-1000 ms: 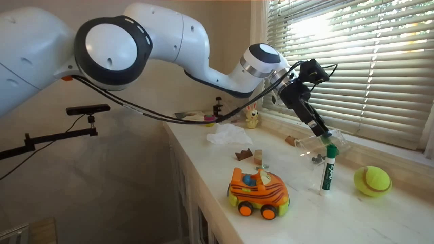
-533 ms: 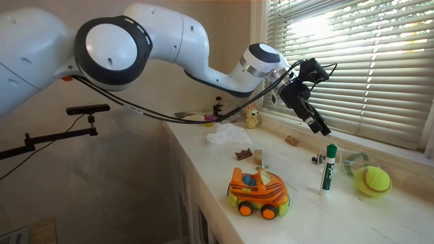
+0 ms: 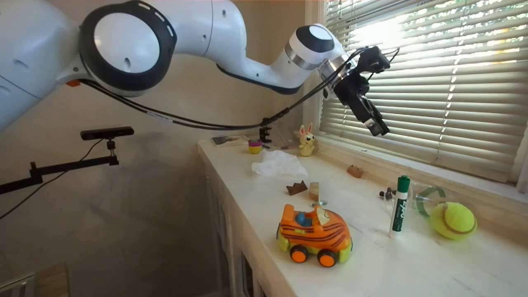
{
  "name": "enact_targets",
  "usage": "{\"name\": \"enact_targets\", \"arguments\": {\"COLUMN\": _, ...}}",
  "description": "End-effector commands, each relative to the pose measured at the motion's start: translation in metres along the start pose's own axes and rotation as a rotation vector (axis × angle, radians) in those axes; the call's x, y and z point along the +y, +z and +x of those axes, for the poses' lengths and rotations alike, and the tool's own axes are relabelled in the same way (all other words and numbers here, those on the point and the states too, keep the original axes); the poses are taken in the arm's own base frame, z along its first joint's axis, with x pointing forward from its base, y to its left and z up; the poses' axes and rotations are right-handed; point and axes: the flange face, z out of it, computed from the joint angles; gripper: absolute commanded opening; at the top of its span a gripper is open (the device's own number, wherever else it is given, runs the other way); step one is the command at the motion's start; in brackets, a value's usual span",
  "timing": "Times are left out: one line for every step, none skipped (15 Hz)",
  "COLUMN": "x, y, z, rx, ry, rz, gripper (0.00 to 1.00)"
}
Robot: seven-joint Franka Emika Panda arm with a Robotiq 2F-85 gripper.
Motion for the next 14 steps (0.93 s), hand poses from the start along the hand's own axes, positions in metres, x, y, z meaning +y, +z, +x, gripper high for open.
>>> {"name": "enact_targets", "arguments": {"x": -0.020, "y": -0.024, "z": -0.036, "rx": 0.131, "ry": 0.017, "rz": -0.139, "gripper": 1.00}}
{"name": "enact_targets", "arguments": {"x": -0.024, "y": -0.027, "z": -0.044, "rx": 0.166, "ry": 0.030, "rz": -0.176, "gripper": 1.00}}
{"name": "enact_targets", "arguments": {"x": -0.032, "y": -0.025, "z": -0.055, "rx": 0.200, "ry": 0.042, "rz": -0.210, "gripper": 1.00}}
{"name": "enact_targets", "arguments": {"x": -0.038, "y": -0.023, "z": -0.064, "rx": 0.236, "ry": 0.048, "rz": -0.244, "gripper": 1.00}}
{"name": "enact_targets", "arguments": {"x": -0.045, "y": -0.020, "z": -0.072, "rx": 0.276, "ry": 0.052, "rz": -0.271, "gripper": 1.00}}
{"name": "enact_targets", "arguments": {"x": -0.053, "y": -0.015, "z": -0.077, "rx": 0.320, "ry": 0.046, "rz": -0.287, "gripper": 1.00}}
{"name": "enact_targets", "arguments": {"x": -0.061, "y": -0.011, "z": -0.081, "rx": 0.363, "ry": 0.035, "rz": -0.301, "gripper": 1.00}}
{"name": "enact_targets", "arguments": {"x": -0.069, "y": -0.004, "z": -0.083, "rx": 0.407, "ry": 0.020, "rz": -0.311, "gripper": 1.00}}
{"name": "enact_targets", "arguments": {"x": -0.078, "y": 0.004, "z": -0.085, "rx": 0.456, "ry": 0.004, "rz": -0.312, "gripper": 1.00}}
{"name": "enact_targets", "arguments": {"x": -0.088, "y": 0.010, "z": -0.087, "rx": 0.505, "ry": -0.012, "rz": -0.314, "gripper": 1.00}}
{"name": "enact_targets", "arguments": {"x": -0.098, "y": 0.016, "z": -0.088, "rx": 0.550, "ry": -0.029, "rz": -0.325, "gripper": 1.00}}
{"name": "enact_targets", "arguments": {"x": -0.107, "y": 0.026, "z": -0.090, "rx": 0.599, "ry": -0.047, "rz": -0.328, "gripper": 1.00}}
{"name": "enact_targets", "arguments": {"x": -0.117, "y": 0.032, "z": -0.090, "rx": 0.642, "ry": -0.070, "rz": -0.335, "gripper": 1.00}}
{"name": "enact_targets", "arguments": {"x": -0.128, "y": 0.040, "z": -0.092, "rx": 0.689, "ry": -0.098, "rz": -0.328, "gripper": 1.00}}
